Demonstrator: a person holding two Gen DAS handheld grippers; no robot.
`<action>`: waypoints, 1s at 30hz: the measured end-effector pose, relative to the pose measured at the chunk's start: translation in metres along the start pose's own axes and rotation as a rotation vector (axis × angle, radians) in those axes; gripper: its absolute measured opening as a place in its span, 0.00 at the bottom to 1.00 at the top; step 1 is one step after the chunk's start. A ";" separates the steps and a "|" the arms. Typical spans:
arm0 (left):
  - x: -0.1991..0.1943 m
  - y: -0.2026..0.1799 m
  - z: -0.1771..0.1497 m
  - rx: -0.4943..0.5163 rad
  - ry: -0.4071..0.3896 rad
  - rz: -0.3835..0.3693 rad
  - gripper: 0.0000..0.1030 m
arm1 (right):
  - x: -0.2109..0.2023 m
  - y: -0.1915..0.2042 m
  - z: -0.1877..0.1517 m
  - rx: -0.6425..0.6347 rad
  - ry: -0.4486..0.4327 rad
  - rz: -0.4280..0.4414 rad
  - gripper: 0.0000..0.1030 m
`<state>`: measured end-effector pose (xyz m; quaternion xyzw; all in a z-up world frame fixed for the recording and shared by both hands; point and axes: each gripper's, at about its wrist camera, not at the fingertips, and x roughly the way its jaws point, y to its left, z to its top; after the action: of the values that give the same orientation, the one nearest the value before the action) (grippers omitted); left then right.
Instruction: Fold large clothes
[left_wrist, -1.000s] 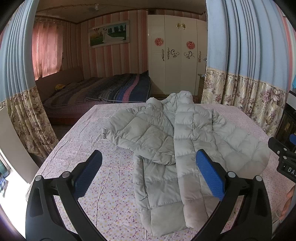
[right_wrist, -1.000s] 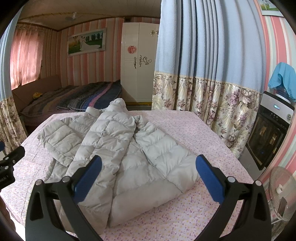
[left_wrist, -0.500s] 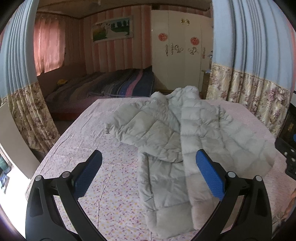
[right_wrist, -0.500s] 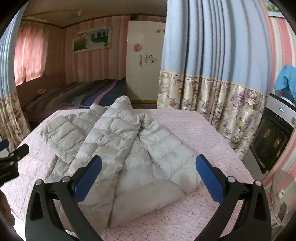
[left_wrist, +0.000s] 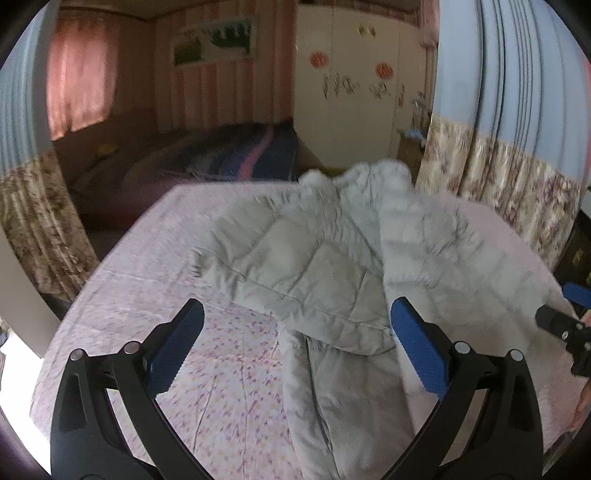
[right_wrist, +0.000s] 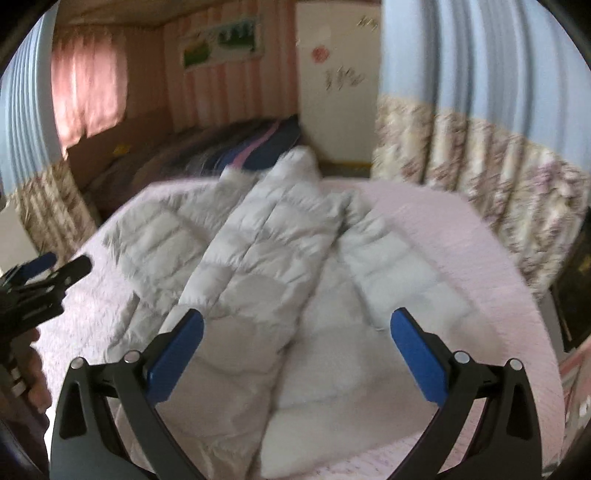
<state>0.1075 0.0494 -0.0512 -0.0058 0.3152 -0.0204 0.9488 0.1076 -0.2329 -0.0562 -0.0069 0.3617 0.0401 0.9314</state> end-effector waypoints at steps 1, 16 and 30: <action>0.011 0.000 0.001 0.005 0.022 0.002 0.97 | 0.011 0.004 0.001 -0.011 0.024 0.013 0.97; 0.113 -0.015 0.011 0.005 0.263 -0.090 0.28 | 0.096 0.022 0.008 -0.107 0.291 0.155 0.09; 0.144 0.031 0.074 0.130 0.214 0.173 0.00 | 0.075 -0.088 0.129 -0.308 -0.018 -0.520 0.01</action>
<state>0.2684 0.0745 -0.0785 0.0852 0.4120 0.0407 0.9063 0.2565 -0.3105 -0.0125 -0.2404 0.3293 -0.1453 0.9015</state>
